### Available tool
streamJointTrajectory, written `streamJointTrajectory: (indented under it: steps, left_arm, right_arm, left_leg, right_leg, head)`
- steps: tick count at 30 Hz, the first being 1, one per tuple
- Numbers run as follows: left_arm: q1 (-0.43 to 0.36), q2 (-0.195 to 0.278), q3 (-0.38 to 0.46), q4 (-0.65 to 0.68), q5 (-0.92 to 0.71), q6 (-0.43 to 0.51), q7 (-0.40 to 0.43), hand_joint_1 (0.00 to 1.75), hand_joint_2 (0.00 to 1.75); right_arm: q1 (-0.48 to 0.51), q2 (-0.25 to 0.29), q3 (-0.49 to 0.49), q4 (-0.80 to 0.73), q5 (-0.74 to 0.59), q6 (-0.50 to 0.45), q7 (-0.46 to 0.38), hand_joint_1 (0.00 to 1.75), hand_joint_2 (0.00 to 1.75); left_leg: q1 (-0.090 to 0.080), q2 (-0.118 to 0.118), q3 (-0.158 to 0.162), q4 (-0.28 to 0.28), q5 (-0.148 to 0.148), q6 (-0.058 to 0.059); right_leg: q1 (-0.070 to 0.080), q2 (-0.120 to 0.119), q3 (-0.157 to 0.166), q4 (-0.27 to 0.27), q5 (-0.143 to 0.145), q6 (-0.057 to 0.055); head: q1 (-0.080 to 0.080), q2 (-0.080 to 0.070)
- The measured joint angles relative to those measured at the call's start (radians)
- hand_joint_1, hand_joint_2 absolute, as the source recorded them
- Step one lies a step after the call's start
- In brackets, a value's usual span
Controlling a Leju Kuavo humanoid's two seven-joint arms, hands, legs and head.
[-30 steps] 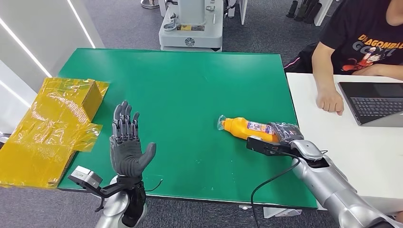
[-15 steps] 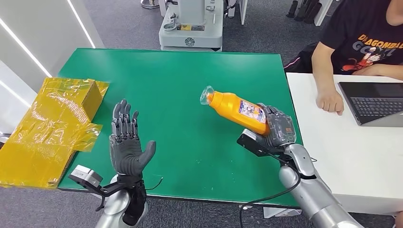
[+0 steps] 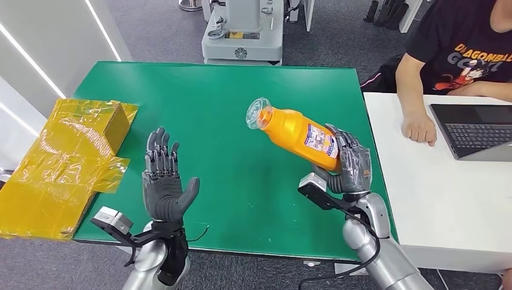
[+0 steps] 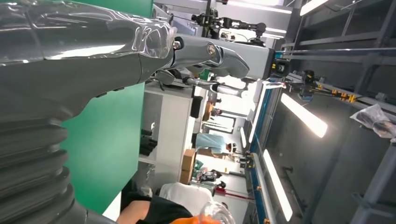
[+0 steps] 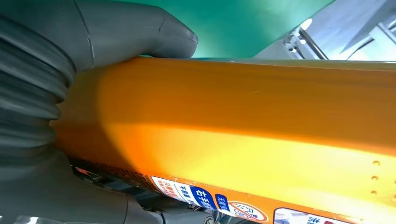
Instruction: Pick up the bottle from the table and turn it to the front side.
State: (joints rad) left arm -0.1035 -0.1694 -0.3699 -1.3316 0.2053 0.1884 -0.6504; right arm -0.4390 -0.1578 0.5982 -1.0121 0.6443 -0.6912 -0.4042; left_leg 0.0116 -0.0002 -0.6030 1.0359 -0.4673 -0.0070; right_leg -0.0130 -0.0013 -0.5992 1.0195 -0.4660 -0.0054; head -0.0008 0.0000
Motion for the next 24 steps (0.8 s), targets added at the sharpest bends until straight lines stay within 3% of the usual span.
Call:
streamJointTrajectory:
  steps: [5,14,20,24]
  left_arm:
    - [-0.003,0.001,-0.01,0.009,0.022,-0.033,0.013,0.0,1.75]
    - [-0.028,0.007,-0.047,0.06,0.138,-0.301,0.142,0.0,1.75]
    - [-0.039,0.009,-0.057,0.085,0.152,-0.331,0.155,0.0,1.75]
    - [-0.045,0.009,-0.061,0.091,0.144,-0.338,0.162,0.0,1.75]
  right_arm:
    - [0.001,0.014,-0.001,-0.008,-0.022,0.002,-0.031,1.75,1.75]
    - [-0.044,0.063,0.05,0.005,-0.074,0.01,-0.09,1.75,1.75]
    - [-0.063,0.083,0.078,0.021,-0.08,0.024,-0.094,1.75,1.75]
    - [-0.081,0.105,0.106,0.04,-0.099,0.096,-0.088,1.75,1.75]
  left_leg:
    - [0.0,0.0,0.0,0.0,0.0,0.0]
    - [0.0,0.0,0.0,0.0,0.0,0.0]
    - [0.0,0.0,0.0,0.0,0.0,0.0]
    - [0.0,0.0,0.0,0.0,0.0,0.0]
  right_leg:
    - [0.0,0.0,0.0,0.0,0.0,0.0]
    - [0.0,0.0,0.0,0.0,0.0,0.0]
    - [0.0,0.0,0.0,0.0,0.0,0.0]
    - [0.0,0.0,0.0,0.0,0.0,0.0]
  head:
    - [0.0,0.0]
    - [0.0,0.0]
    - [0.0,0.0]
    - [0.0,0.0]
